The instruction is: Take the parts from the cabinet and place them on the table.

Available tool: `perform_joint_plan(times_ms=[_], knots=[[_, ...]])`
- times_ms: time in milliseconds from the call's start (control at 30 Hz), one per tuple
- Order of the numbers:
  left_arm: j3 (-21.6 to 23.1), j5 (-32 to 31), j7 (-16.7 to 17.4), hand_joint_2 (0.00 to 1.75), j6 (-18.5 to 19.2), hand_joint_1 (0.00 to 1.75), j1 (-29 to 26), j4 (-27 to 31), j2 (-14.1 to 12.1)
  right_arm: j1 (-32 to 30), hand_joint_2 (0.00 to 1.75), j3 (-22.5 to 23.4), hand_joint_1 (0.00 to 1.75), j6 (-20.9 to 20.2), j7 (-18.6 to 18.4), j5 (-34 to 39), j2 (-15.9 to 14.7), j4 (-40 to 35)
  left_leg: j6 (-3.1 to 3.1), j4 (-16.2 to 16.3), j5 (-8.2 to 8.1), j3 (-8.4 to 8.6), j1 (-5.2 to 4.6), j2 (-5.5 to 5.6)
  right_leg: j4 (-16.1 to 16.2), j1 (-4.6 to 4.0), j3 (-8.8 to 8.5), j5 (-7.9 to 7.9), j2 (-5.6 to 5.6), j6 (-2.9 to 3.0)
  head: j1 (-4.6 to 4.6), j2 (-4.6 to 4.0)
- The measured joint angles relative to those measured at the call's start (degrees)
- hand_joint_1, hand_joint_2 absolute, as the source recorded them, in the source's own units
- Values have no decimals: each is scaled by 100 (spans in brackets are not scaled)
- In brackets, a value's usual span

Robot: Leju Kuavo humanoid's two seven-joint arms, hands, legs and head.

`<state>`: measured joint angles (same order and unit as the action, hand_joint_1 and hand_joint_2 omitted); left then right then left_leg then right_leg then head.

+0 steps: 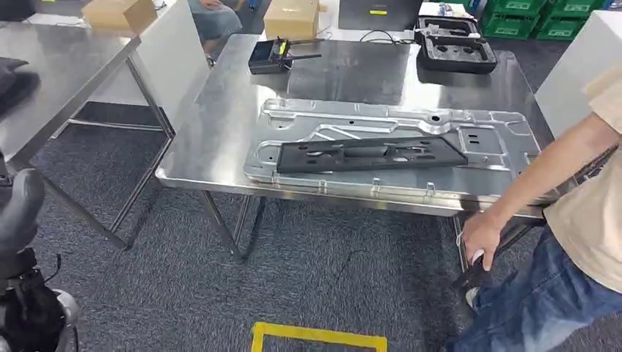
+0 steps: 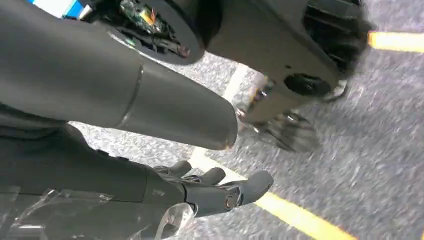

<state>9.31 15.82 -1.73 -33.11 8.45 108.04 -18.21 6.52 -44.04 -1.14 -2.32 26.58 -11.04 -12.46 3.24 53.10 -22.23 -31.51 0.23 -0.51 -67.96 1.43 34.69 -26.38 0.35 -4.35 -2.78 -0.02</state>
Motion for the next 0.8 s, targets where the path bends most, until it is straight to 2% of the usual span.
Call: perform_joint_plan(times_ms=[33,67,100,133,200,233,267,300,333,367,400,433,467,500,533,567,600,633,700,733,767,800], knots=[[5,0,0,175,0,0,3,0,0,4,0,0,0,0,0,0,0,0,-33,69,22,-71,13,0,531,21,-380,77,0,-21,0,0],[9,0,2,175,-2,0,10,7,0,6,0,0,0,0,2,0,9,0,-60,142,27,-155,-18,-6,1039,22,-704,-123,4,-53,6,0],[13,0,9,175,-11,0,21,11,0,4,0,0,0,0,7,-2,-4,0,-81,198,40,-207,-15,-12,1233,-24,-794,-206,31,33,-2,0],[18,-4,9,175,-13,0,24,15,0,8,0,0,0,4,7,-4,-2,2,-141,224,96,-258,-41,-10,1251,-18,-732,-230,32,69,0,0],[24,0,30,175,-20,0,18,15,0,10,0,0,0,4,13,-9,0,0,-189,224,187,-305,-11,-10,1240,-30,-662,-176,25,174,-13,0],[26,0,35,175,-20,0,7,15,0,5,0,0,0,2,13,-9,9,0,-218,275,130,-342,17,0,1254,-10,-622,-121,-7,249,-11,0],[29,4,46,175,-24,0,10,15,0,7,0,0,0,2,9,-9,9,2,-247,413,-87,-415,24,0,1254,-14,-572,-79,-12,293,-20,0],[33,9,50,175,-24,0,14,15,0,8,0,0,0,4,11,-9,9,2,-279,824,-476,-551,25,2,1252,-15,-496,-13,-30,337,-28,0],[42,15,55,175,-22,0,12,13,2,8,0,0,0,4,11,-9,7,2,-305,1302,-804,-685,31,3,1251,-22,-420,44,-36,348,-30,0],[50,18,68,175,-17,0,10,11,2,8,0,2,0,4,13,-7,4,2,-315,1764,-1027,-807,38,1,1249,-33,-342,104,-38,353,-37,0],[59,17,68,175,-15,0,10,9,2,8,0,2,0,4,13,-7,-4,4,-316,2057,-1086,-848,41,2,1246,-41,-266,159,-38,355,-37,0],[68,17,68,175,-15,0,11,9,2,9,0,2,0,4,15,-9,-11,9,-309,2098,-1007,-777,40,2,1245,-48,-194,214,-38,353,-37,0],[79,17,68,175,-15,0,14,7,2,9,0,2,0,4,26,-9,-11,11,-289,1902,-820,-580,38,2,1245,-52,-121,272,-37,347,-37,0],[90,17,68,175,-13,0,20,7,2,8,0,2,0,4,50,-9,-17,15,-262,1515,-622,-296,35,2,1245,-58,-62,323,-35,336,-39,0],[101,17,68,175,-11,0,31,7,2,10,0,2,0,4,92,-9,-33,18,-211,938,-474,100,25,2,1245,-62,-8,380,-32,319,-39,0],[111,17,68,175,-7,0,48,9,2,30,0,4,0,4,148,2,-94,20,-152,433,-525,456,2,2,1245,-60,16,428,-32,297,-39,0],[116,18,61,175,-7,0,62,9,2,25,0,13,0,4,235,55,-126,22,-104,28,-636,656,-40,1,1240,-84,48,470,-29,255,-37,0],[116,17,39,175,-11,0,46,7,2,22,0,35,0,4,331,134,-193,24,-107,63,-599,603,-47,3,1280,-62,43,532,-36,213,-37,0],[120,26,15,175,-17,0,27,9,2,23,0,131,0,-17,514,284,-341,24,-36,43,-519,536,-93,6,1340,-32,56,651,-39,127,-53,0],[127,35,0,175,-20,0,21,7,4,26,0,160,0,-17,527,306,-427,31,17,-14,-415,476,-32,1,1340,-53,92,649,-37,86,-52,0],[131,35,-2,175,-20,0,28,7,4,38,0,192,0,-18,557,317,-501,31,49,-14,-353,434,-40,-1,1214,-34,161,430,-27,76,-55,0],[131,35,-15,175,-20,0,21,7,4,38,0,236,0,-17,581,354,-566,31,99,-14,-308,386,-41,-4,952,-35,254,121,-29,71,-35,0]])
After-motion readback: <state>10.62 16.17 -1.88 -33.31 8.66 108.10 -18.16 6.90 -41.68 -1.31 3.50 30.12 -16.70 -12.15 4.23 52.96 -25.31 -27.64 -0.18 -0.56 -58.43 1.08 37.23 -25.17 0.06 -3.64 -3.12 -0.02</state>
